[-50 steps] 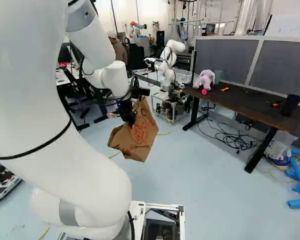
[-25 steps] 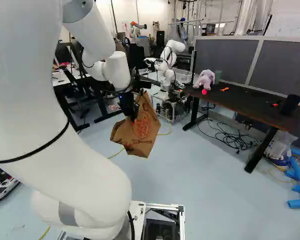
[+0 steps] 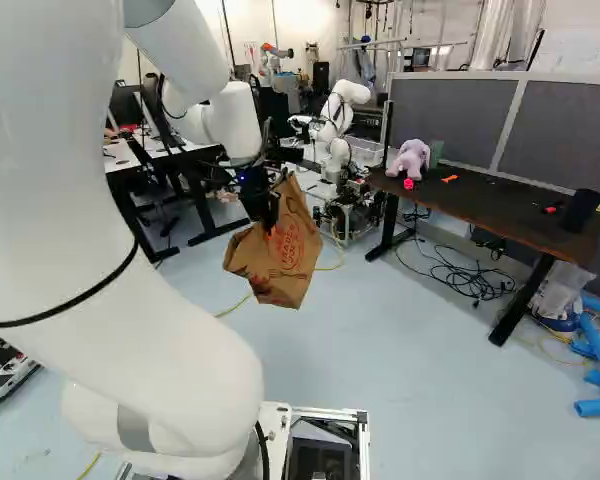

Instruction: Pick up the bag on the ground and place it on the table

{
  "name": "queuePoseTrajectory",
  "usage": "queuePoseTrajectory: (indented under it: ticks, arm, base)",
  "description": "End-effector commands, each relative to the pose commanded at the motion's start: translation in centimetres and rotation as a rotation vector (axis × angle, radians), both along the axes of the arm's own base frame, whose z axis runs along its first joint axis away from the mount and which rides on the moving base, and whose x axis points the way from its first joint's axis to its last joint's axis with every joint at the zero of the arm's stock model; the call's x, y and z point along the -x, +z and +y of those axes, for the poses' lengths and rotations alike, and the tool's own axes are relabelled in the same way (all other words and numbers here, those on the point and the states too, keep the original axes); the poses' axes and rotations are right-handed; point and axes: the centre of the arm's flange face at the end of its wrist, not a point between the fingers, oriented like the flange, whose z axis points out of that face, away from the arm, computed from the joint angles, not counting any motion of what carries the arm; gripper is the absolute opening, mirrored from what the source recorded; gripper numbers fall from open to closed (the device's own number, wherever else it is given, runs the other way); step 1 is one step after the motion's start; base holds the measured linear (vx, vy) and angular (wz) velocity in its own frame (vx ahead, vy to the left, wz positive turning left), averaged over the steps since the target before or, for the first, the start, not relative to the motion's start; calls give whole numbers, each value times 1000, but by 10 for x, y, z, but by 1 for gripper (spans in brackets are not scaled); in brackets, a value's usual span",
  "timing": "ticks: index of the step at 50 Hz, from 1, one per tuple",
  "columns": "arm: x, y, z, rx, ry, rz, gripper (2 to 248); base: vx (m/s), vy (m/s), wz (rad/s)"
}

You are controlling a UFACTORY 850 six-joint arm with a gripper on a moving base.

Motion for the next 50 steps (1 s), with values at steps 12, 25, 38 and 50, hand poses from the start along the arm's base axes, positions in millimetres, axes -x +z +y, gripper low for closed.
queuePoseTrajectory:
  ticks: [12, 25, 38, 50]
  arm:
    - [-3, 18, -2, 14, 2, 34, 27]
    - [-5, 38, -4, 29, 3, 72, 27]
    - [-7, 58, -6, 44, 2, 110, 27]
    - [-6, 78, -7, 59, -1, 144, 27]
  base:
    - [0, 0, 0]
    - [0, 0, 0]
    - [0, 0, 0]
    - [0, 0, 0]
